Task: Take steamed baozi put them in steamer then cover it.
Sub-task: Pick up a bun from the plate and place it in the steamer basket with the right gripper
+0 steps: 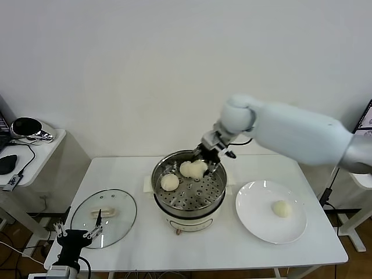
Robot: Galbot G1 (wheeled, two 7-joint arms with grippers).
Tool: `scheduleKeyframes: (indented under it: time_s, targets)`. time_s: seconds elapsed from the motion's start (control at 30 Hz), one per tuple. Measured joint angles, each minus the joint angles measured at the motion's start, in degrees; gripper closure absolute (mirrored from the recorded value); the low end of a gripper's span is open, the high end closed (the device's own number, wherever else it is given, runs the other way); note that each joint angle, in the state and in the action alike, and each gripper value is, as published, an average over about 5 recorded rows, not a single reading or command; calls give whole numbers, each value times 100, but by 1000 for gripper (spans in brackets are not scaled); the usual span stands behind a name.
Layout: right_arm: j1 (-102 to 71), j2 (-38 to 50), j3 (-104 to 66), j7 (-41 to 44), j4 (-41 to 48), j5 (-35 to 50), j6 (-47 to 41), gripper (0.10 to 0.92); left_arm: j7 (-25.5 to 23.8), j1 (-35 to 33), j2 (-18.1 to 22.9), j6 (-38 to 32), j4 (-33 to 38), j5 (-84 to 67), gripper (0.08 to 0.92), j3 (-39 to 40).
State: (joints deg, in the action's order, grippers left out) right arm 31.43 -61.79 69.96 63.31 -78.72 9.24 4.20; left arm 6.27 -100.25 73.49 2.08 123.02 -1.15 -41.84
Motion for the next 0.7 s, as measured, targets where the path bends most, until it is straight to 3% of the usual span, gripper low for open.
scheduleKeyframes:
  time_s: [0.7]
  targets:
    - [-233, -757, 472, 46, 109, -1052, 1383, 406, 13, -48, 102, 3, 37, 3, 177, -33]
